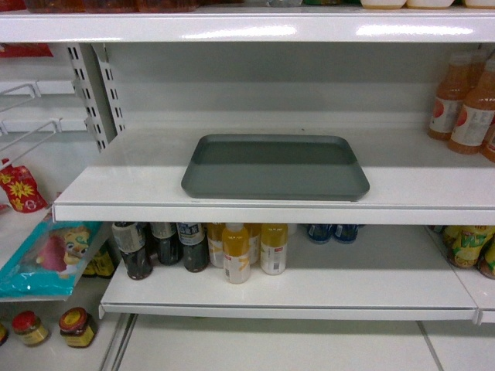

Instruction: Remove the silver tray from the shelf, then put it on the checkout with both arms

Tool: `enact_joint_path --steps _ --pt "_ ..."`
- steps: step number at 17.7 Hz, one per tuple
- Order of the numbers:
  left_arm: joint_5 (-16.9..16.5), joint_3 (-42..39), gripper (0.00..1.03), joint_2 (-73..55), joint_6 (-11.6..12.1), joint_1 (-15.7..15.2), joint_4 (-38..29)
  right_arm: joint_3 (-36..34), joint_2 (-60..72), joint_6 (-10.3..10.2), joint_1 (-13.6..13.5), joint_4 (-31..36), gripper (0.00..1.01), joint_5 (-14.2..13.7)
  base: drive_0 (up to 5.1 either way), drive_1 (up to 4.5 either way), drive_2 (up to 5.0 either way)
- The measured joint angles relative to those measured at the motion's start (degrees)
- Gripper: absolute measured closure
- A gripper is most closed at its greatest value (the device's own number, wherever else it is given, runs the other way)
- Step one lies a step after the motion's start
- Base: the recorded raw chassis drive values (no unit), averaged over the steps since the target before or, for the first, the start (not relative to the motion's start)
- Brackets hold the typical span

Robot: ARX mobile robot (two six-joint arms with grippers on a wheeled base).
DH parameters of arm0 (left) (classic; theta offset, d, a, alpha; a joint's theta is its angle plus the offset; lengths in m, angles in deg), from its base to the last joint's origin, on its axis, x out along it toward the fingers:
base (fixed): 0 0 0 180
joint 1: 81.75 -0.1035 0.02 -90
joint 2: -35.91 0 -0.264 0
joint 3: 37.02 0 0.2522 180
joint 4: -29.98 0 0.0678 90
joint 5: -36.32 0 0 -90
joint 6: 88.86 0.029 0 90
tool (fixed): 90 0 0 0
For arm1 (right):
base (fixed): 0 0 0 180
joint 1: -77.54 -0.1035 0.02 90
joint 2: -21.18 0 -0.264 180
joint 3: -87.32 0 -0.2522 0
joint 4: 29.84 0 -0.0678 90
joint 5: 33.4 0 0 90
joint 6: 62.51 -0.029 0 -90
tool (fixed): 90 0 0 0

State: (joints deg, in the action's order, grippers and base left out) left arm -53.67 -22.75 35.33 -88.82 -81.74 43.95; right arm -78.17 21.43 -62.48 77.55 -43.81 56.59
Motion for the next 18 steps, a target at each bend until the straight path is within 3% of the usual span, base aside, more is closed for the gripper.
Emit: enact_joint_path --steps 2,18 --pt "0.00 0.00 0.05 0.00 0.00 0.00 0.00 0.00 0.00 0.00 0.00 0.00 0.03 0.00 0.0 0.00 0.0" --pt "0.00 0.00 0.05 0.00 0.00 0.00 0.04 0.00 0.00 0.00 0.00 0.02 0.03 0.00 0.0 2.92 -2.9"
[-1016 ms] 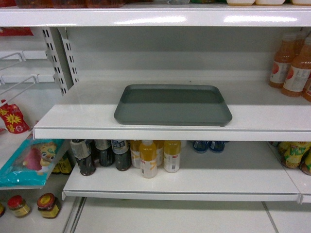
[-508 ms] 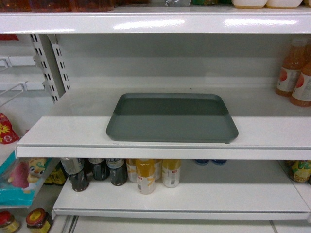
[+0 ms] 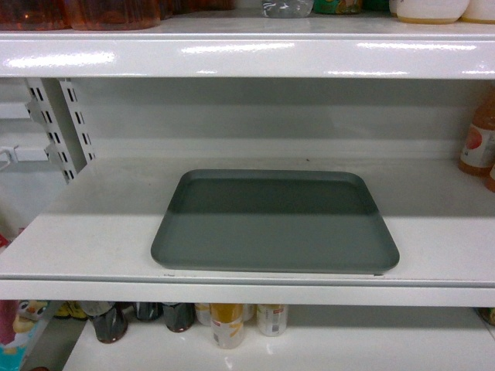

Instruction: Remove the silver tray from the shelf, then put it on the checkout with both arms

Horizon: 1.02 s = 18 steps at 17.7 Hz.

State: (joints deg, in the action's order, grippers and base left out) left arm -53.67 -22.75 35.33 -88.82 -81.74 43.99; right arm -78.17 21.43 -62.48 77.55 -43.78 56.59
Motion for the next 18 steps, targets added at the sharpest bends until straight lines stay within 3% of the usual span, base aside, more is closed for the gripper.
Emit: enact_joint_path --steps 3,18 --pt "0.00 0.00 0.05 0.00 0.00 0.00 -0.09 0.00 0.00 0.00 0.00 0.04 0.03 0.00 0.1 2.23 -2.0" --pt "0.00 0.00 0.05 0.00 0.00 0.00 -0.09 0.00 0.00 0.00 0.00 0.00 0.03 0.00 0.0 0.00 0.0"
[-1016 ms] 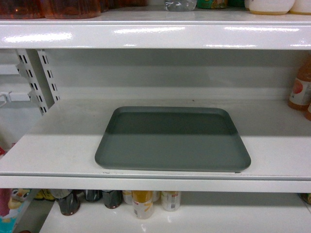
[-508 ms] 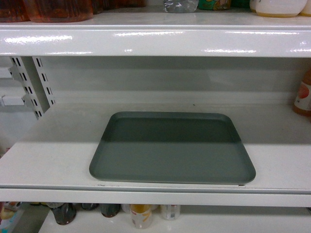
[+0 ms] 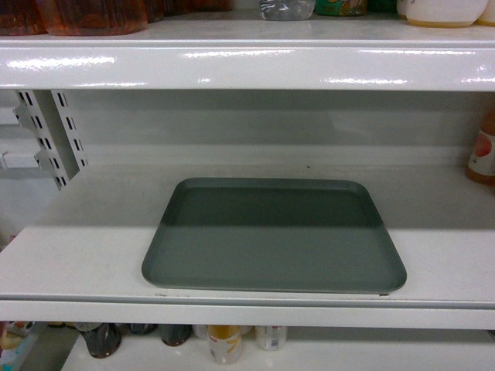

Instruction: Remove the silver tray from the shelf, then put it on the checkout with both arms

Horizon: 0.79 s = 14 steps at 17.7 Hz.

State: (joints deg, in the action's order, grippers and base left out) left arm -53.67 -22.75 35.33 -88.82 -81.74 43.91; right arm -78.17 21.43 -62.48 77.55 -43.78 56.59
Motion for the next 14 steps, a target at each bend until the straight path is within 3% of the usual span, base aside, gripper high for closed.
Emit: enact_joint_path --steps 2,3,4,5,7,10,12,14 --pt "0.39 0.24 0.05 -0.26 0.17 0.11 1.49 0.13 0.15 -0.20 0.00 -1.11 0.03 0.02 0.0 0.00 0.0" --pt "3.21 2.84 0.05 -3.85 0.87 1.64 8.13 2.82 4.90 -3.67 -0.11 -8.44 0.03 0.96 0.0 0.00 0.0" --pt "4.37 6.03 0.05 -12.13 1.62 2.91 10.58 3.72 11.63 -6.29 -0.39 -7.19 0.03 1.88 0.0 0.00 0.0" --pt "4.31 7.10 0.05 -17.35 1.99 3.72 7.43 3.63 17.11 -7.63 -0.39 -3.37 0.03 4.28 0.0 0.00 0.0" --pt "4.07 7.43 0.05 -21.99 1.99 4.02 3.67 3.56 20.28 -7.96 -0.31 -0.11 0.03 5.03 0.0 0.00 0.0" --pt "2.69 9.01 0.05 -36.22 1.90 4.90 -8.28 3.56 31.32 -7.58 1.20 11.34 0.03 8.72 0.0 0.00 0.0" --pt "0.98 9.53 0.05 -49.88 1.27 6.51 -19.58 3.67 46.23 -6.01 1.53 24.76 0.03 10.64 0.0 0.00 0.0" --pt "-0.26 11.58 0.05 -62.53 -0.09 7.30 -29.59 5.35 61.66 -4.87 0.57 37.66 0.03 10.54 0.0 0.00 0.0"
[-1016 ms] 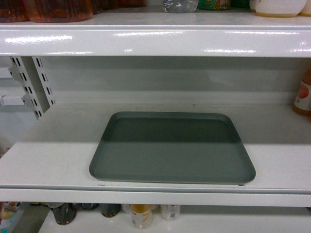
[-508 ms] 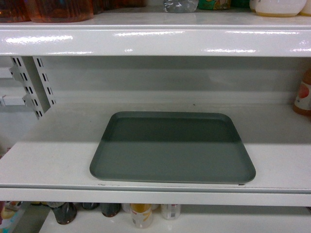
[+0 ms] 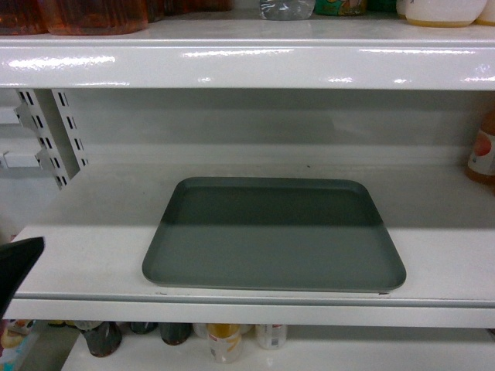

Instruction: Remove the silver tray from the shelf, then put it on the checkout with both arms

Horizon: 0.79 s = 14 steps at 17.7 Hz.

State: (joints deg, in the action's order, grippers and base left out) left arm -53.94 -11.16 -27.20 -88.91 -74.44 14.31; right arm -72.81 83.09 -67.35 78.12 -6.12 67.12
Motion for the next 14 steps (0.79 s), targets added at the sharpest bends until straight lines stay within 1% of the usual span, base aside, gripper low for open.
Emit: enact_joint_path --steps 2,3,7,8,10,12,14 --pt "-0.22 2.84 0.05 -9.75 -0.59 0.44 -7.67 3.69 11.74 0.42 -1.84 8.63 0.03 -0.20 0.0 0.00 0.0" --pt "-0.81 4.07 0.05 -13.90 -1.07 0.46 -10.54 5.14 16.50 0.46 -2.51 11.72 0.03 -0.31 0.0 0.00 0.0" --pt "-1.95 7.52 0.05 -25.86 -1.84 0.48 -17.81 9.66 30.40 1.09 -3.98 17.70 0.03 -0.83 0.0 0.00 0.0" --pt "-2.36 8.46 0.05 -29.68 -2.34 0.48 -20.48 11.45 34.56 1.36 -3.91 19.61 0.03 -1.18 0.0 0.00 0.0" --pt "-2.56 10.75 0.05 -37.03 -2.58 0.74 -26.14 14.34 41.35 1.70 -3.56 24.09 0.03 -1.53 0.0 0.00 0.0" --pt "-2.75 12.59 0.05 -41.66 -2.60 0.87 -28.89 15.89 45.44 1.79 -3.52 25.92 0.03 -1.97 0.0 0.00 0.0" --pt "-3.43 15.76 0.05 -48.35 -2.51 1.33 -31.78 19.06 51.12 1.92 -3.52 27.58 0.03 -2.93 0.0 0.00 0.0"
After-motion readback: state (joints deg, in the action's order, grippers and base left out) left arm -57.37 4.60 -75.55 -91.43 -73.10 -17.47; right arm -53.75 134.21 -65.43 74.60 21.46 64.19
